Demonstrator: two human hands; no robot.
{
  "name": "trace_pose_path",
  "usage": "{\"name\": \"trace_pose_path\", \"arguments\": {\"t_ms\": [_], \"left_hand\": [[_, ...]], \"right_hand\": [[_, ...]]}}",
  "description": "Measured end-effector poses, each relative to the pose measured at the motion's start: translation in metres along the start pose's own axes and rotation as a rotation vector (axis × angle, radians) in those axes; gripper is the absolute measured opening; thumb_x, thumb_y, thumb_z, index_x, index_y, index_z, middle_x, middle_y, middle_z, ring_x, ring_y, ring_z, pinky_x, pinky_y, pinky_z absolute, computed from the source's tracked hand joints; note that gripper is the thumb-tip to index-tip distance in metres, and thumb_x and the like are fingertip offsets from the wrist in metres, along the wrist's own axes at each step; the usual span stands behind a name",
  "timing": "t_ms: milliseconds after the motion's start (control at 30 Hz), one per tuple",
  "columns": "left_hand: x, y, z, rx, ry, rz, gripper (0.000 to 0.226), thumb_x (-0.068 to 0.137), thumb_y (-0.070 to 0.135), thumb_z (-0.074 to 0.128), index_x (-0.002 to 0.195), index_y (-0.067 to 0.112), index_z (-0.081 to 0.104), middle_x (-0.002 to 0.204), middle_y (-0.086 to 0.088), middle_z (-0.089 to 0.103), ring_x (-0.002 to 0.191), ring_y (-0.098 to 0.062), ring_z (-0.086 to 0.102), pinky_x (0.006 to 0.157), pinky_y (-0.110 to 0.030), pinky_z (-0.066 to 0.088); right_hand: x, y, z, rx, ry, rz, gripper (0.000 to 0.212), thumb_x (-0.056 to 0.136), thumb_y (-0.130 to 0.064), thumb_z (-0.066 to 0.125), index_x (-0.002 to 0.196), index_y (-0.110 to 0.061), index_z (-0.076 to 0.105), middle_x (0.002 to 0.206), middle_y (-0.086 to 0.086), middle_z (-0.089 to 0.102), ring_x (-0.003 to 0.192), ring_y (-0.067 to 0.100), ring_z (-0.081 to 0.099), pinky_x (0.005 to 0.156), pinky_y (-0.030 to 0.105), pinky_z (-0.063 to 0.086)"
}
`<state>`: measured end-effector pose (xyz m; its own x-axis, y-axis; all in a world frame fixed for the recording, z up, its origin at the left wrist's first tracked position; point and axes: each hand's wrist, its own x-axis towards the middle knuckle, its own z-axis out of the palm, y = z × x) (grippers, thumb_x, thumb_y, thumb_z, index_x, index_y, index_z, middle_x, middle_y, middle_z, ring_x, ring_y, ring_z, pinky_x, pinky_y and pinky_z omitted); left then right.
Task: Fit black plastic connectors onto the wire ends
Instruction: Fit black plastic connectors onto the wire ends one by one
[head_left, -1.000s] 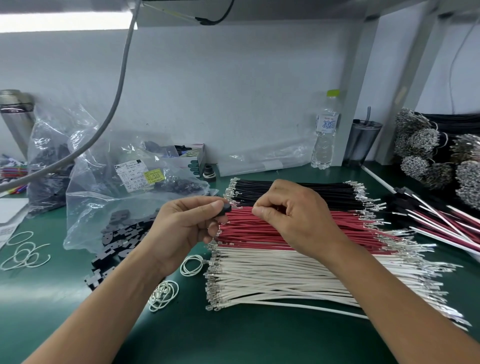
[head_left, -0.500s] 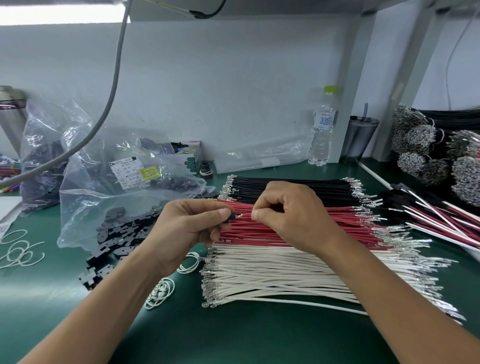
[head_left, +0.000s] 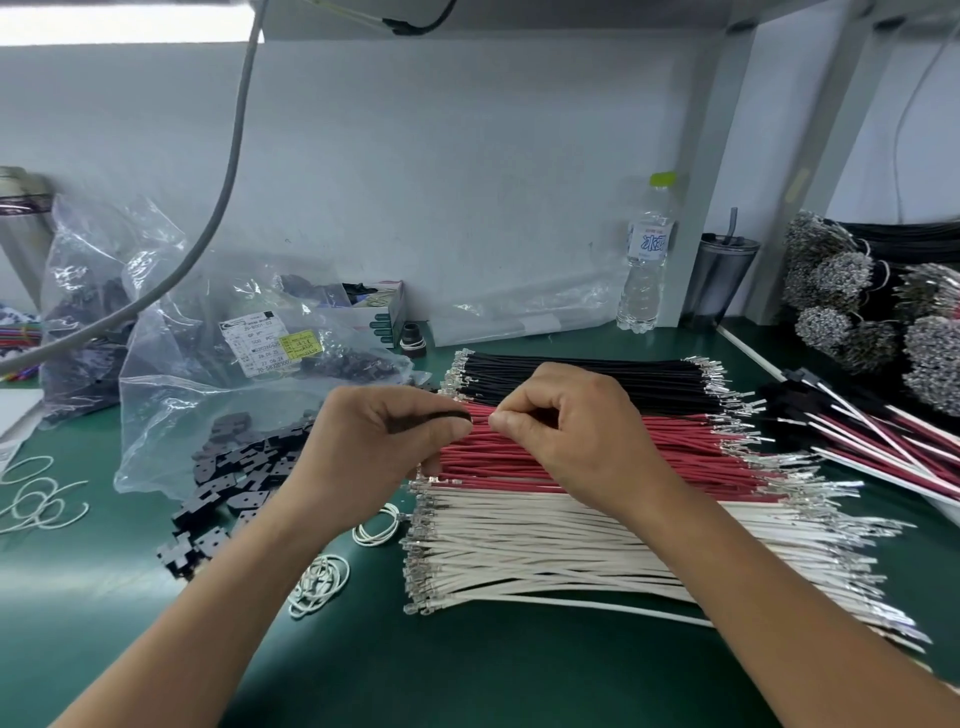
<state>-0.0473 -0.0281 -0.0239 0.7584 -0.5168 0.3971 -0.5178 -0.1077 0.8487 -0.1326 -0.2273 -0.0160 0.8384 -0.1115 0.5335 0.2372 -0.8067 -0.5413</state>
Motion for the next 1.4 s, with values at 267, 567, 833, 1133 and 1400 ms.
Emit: {"name": "trace_pose_path", "arguments": {"t_ms": [267, 567, 833, 1133, 1400], "left_hand": [[-0.003, 0.005, -0.006, -0.136, -0.052, -0.069, 0.02, 0.071, 0.028, 0.084, 0.089, 0.021, 0.084, 0.071, -0.012, 0.077, 0.052, -0.02, 0.069, 0.053, -0.025, 0.058], [-0.003, 0.008, -0.001, -0.164, -0.049, -0.053, 0.019, 0.071, 0.031, 0.084, 0.089, 0.024, 0.084, 0.07, -0.015, 0.076, 0.052, -0.023, 0.069, 0.052, -0.028, 0.057], [0.001, -0.002, -0.005, -0.188, 0.024, -0.104, 0.019, 0.073, 0.029, 0.084, 0.09, 0.021, 0.084, 0.074, -0.012, 0.077, 0.054, -0.02, 0.067, 0.048, -0.024, 0.054], [0.004, -0.009, -0.004, -0.199, 0.039, -0.149, 0.015, 0.078, 0.009, 0.086, 0.091, 0.016, 0.084, 0.073, -0.014, 0.077, 0.055, -0.019, 0.068, 0.05, -0.023, 0.054], [0.005, -0.011, -0.007, -0.186, 0.03, -0.17, 0.018, 0.078, 0.006, 0.085, 0.092, 0.018, 0.084, 0.079, -0.013, 0.078, 0.057, -0.019, 0.068, 0.051, -0.024, 0.055]], "right_hand": [[-0.002, -0.006, 0.006, 0.026, -0.037, -0.017, 0.015, 0.093, -0.035, 0.068, 0.079, -0.028, 0.07, 0.081, -0.014, 0.062, 0.079, 0.005, 0.059, 0.075, 0.039, 0.051], [0.002, -0.007, -0.003, 0.032, -0.091, -0.009, 0.014, 0.091, -0.036, 0.071, 0.081, -0.027, 0.073, 0.08, -0.016, 0.064, 0.08, 0.005, 0.06, 0.077, 0.04, 0.051], [-0.004, -0.02, -0.022, -0.368, 0.031, -0.262, 0.01, 0.085, -0.043, 0.072, 0.083, -0.033, 0.071, 0.084, -0.018, 0.055, 0.083, 0.003, 0.05, 0.066, 0.025, 0.041], [-0.019, -0.019, 0.004, -0.151, -0.404, 0.016, 0.008, 0.08, -0.04, 0.079, 0.079, -0.036, 0.073, 0.081, -0.024, 0.063, 0.079, -0.007, 0.058, 0.07, 0.02, 0.043], [-0.014, -0.011, -0.008, -0.015, -0.313, 0.066, 0.015, 0.098, -0.029, 0.06, 0.088, -0.04, 0.063, 0.082, -0.022, 0.065, 0.081, -0.003, 0.06, 0.07, 0.022, 0.048]]}}
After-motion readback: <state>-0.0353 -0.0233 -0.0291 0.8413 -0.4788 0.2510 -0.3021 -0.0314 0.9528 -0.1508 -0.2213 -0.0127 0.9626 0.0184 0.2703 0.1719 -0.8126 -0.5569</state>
